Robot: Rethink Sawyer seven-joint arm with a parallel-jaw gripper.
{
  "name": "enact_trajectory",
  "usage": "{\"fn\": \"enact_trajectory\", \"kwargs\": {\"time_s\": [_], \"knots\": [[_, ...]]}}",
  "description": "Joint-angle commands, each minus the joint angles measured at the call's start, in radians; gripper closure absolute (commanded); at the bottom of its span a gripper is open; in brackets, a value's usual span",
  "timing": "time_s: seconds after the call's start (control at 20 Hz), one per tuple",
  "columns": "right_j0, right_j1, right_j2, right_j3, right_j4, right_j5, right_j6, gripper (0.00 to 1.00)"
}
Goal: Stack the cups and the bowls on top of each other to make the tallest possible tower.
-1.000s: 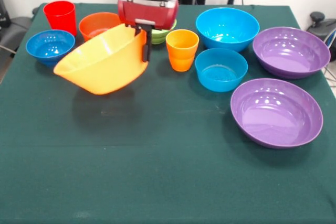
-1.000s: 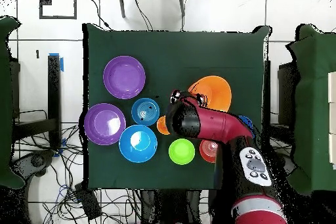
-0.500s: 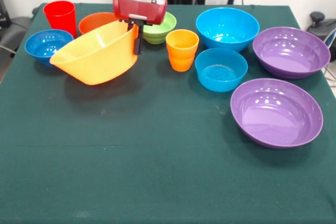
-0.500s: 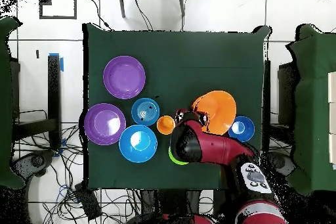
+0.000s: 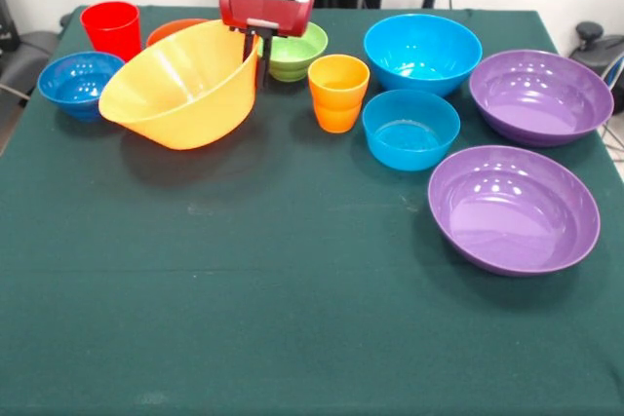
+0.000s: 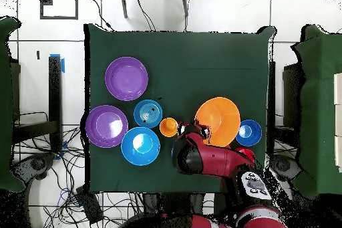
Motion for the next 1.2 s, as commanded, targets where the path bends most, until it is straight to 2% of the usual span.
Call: {"fn": "enact_trajectory", "kwargs": {"time_s": [0.05,0.2,0.35,0.4,0.6,0.9,1.05,1.2], "knots": [[0.035,0.014,0.026,0.028,-0.032,-0.007,0.129,1.0],[0.03,-0.021,0.027,0.056,-0.038,0.008,0.131,1.0],[-0.021,-0.088,0.096,0.077,-0.012,0.118,0.126,1.0],[-0.048,-0.125,0.134,0.099,-0.002,0.152,0.129,1.0],[-0.197,-0.222,0.376,0.179,0.013,0.221,0.131,1.0],[-0.322,-0.287,0.58,0.23,0.114,0.318,0.143,1.0],[-0.41,-0.292,0.714,0.278,0.181,0.335,0.176,1.0],[-0.433,-0.303,0.765,0.315,0.214,0.299,0.211,1.0]]}}
